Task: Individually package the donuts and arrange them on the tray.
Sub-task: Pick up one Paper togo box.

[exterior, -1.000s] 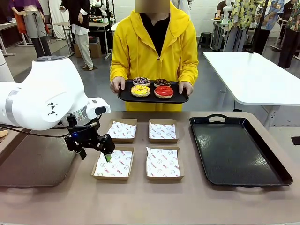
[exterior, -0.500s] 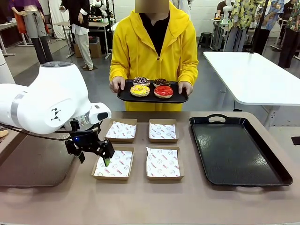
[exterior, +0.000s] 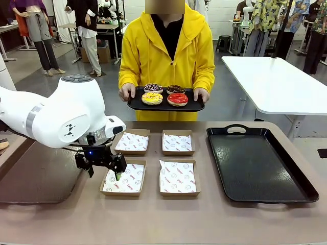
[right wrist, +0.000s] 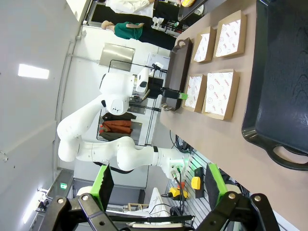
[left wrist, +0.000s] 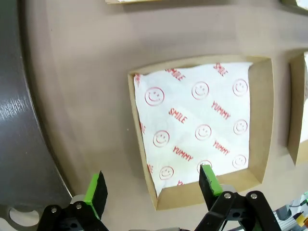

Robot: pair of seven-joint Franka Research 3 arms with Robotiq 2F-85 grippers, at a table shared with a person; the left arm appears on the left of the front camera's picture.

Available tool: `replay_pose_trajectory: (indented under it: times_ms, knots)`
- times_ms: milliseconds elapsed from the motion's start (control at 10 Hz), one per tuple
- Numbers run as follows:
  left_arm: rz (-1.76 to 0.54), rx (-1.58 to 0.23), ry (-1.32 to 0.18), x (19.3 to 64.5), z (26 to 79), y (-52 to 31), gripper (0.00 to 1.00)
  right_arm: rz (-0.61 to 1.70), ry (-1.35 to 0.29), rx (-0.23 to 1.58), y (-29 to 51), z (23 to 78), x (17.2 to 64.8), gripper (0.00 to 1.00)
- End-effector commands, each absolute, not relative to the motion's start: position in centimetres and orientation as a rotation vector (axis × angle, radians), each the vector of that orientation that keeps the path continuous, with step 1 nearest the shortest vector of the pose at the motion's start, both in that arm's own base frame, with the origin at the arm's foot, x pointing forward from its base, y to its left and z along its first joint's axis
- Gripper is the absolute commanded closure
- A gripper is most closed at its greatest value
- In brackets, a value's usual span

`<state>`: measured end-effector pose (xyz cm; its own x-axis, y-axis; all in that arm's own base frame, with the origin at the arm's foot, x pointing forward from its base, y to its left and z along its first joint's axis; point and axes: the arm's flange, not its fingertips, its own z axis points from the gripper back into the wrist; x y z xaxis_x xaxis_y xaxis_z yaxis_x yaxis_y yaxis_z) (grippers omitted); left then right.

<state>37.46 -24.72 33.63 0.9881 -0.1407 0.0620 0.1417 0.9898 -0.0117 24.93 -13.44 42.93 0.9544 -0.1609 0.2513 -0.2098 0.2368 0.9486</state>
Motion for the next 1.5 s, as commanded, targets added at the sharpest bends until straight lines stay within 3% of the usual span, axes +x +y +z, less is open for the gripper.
replay_pose_trajectory:
  times_ms: [0,100,200,300,400,1200,1400]
  knots:
    - [-0.081,-0.003,-0.097,38.8,32.9,-25.0,0.55,0.044,-0.336,1.349,-13.5,43.0,25.0,0.00]
    - [-0.073,0.001,-0.093,39.0,32.6,-24.9,0.56,0.044,-0.336,1.349,-13.5,43.0,25.0,0.00]
    - [-0.076,0.006,-0.092,39.2,32.5,-25.0,1.00,0.044,-0.336,1.349,-13.5,43.0,25.0,0.00]
    - [-0.078,0.007,-0.094,39.2,32.5,-24.9,0.61,0.044,-0.336,1.349,-13.5,43.0,25.0,0.00]
    - [-0.078,0.011,-0.098,39.3,32.6,-24.9,1.00,0.044,-0.336,1.349,-13.5,43.0,25.0,0.00]
    - [-0.066,0.026,-0.077,39.7,32.8,-24.8,1.00,0.044,-0.336,1.349,-13.5,43.0,25.0,0.00]
    - [-0.047,0.037,0.024,39.6,35.1,-24.5,1.00,0.044,-0.336,1.349,-13.5,43.0,25.0,0.00]
